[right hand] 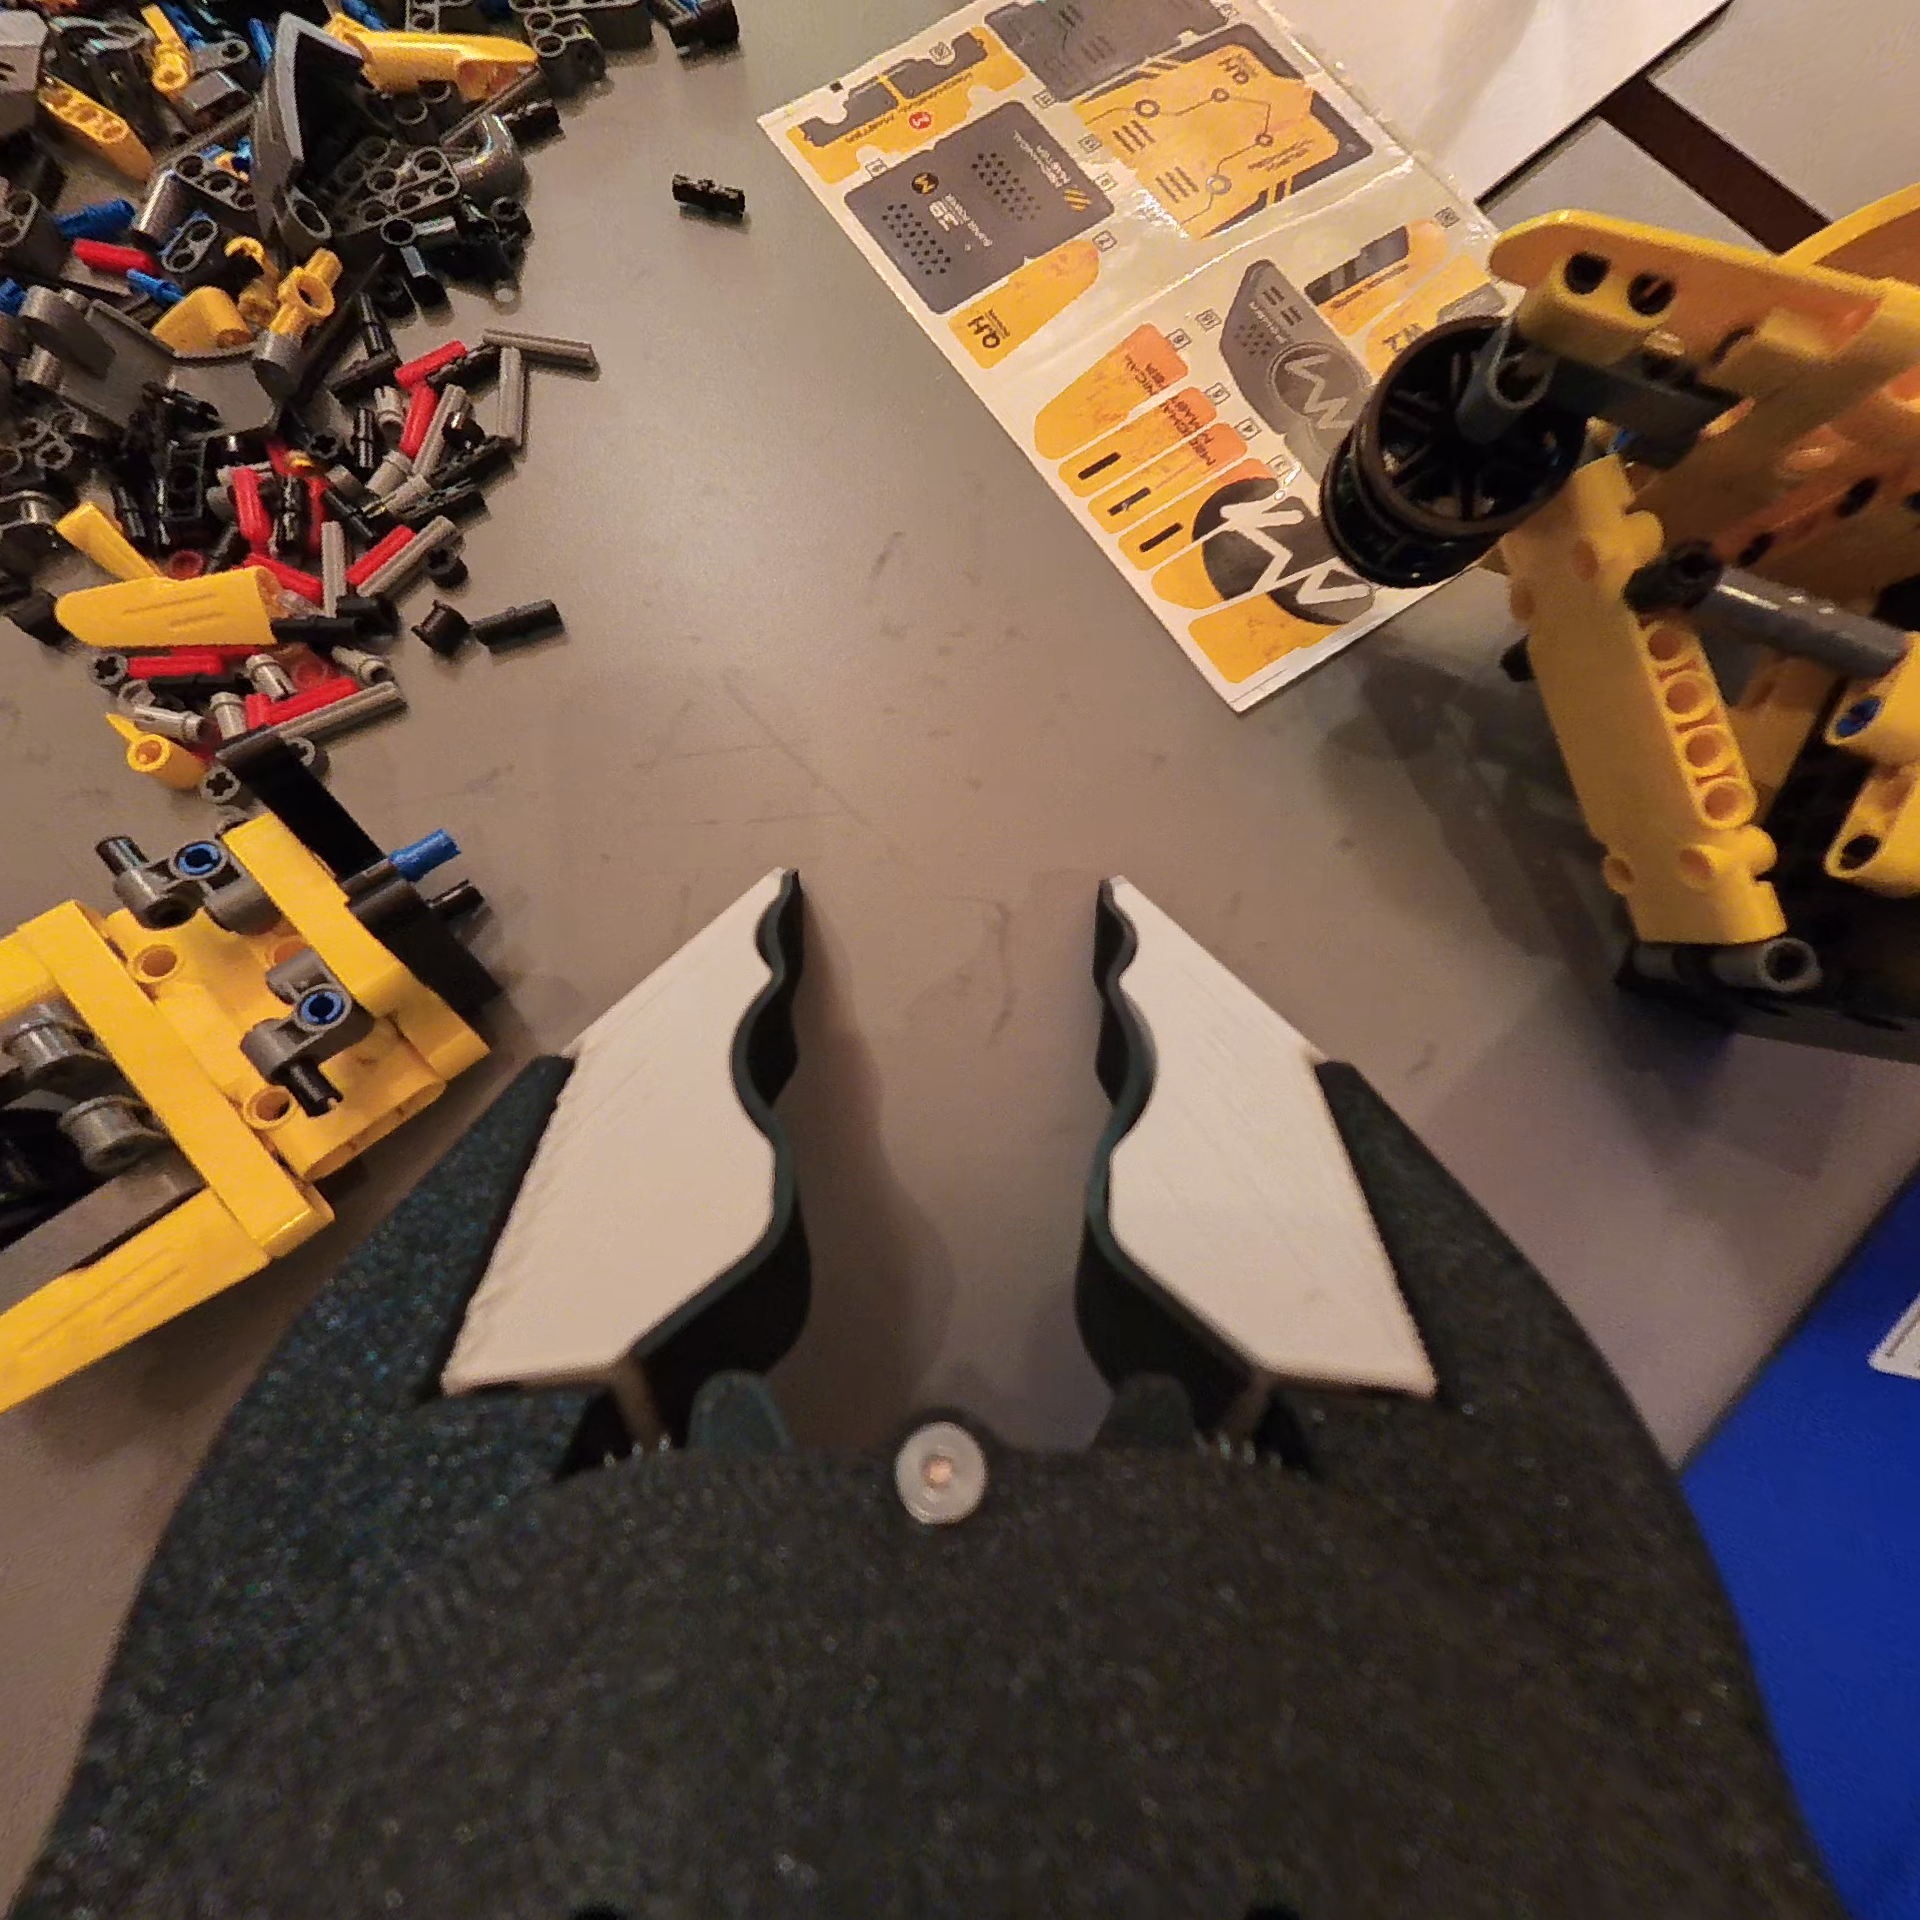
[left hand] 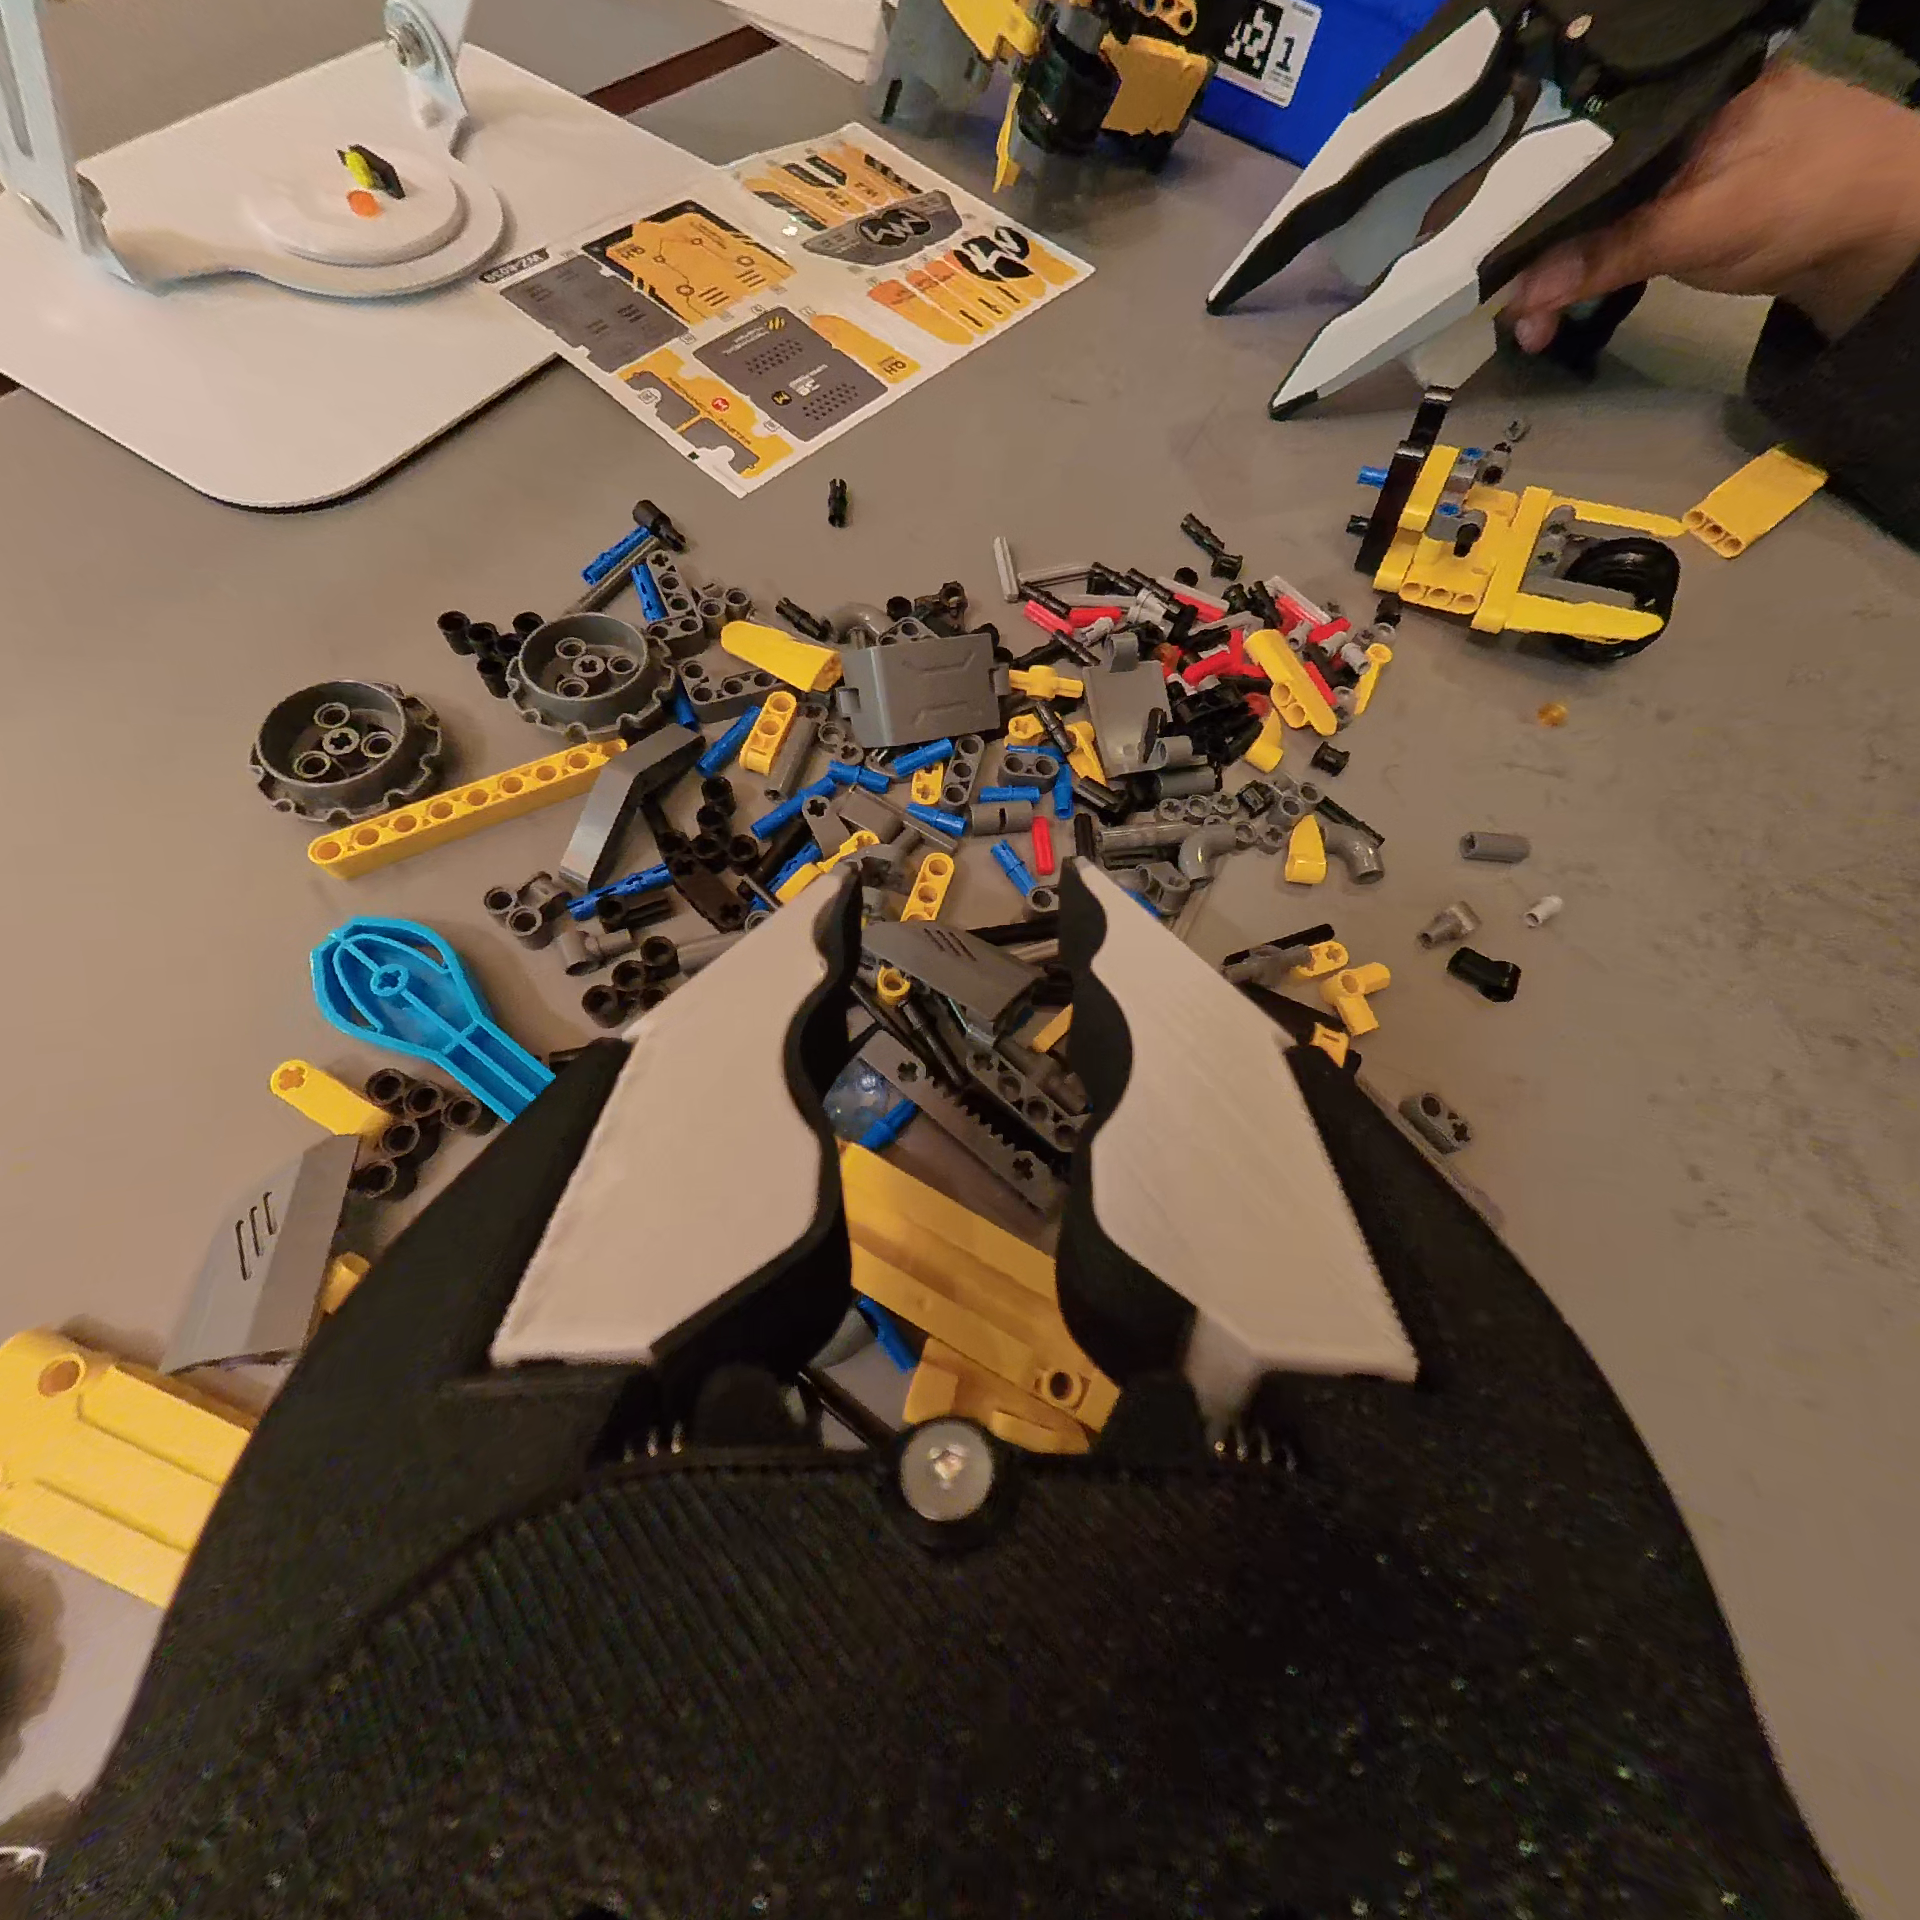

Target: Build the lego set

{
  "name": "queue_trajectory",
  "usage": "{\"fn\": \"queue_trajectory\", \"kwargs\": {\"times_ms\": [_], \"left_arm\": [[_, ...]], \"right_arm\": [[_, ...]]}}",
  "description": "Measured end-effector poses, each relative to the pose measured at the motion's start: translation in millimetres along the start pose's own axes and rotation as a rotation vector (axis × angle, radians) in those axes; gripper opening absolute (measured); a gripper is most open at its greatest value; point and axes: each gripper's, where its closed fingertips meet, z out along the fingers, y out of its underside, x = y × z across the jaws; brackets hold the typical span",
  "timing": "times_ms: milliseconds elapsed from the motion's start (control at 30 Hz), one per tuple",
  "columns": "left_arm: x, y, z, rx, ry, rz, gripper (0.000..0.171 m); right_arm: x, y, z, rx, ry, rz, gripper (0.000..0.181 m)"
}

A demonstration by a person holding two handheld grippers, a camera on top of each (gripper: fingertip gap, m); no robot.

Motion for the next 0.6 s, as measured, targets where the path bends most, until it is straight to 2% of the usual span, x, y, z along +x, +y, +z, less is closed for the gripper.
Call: {"fn": "queue_trajectory", "kwargs": {"times_ms": [600], "left_arm": [[-21,-2,-7,0.02,-0.083,-0.012,0.038]], "right_arm": [[0,0,0,0.0,0.001,0.002,0.056]]}}
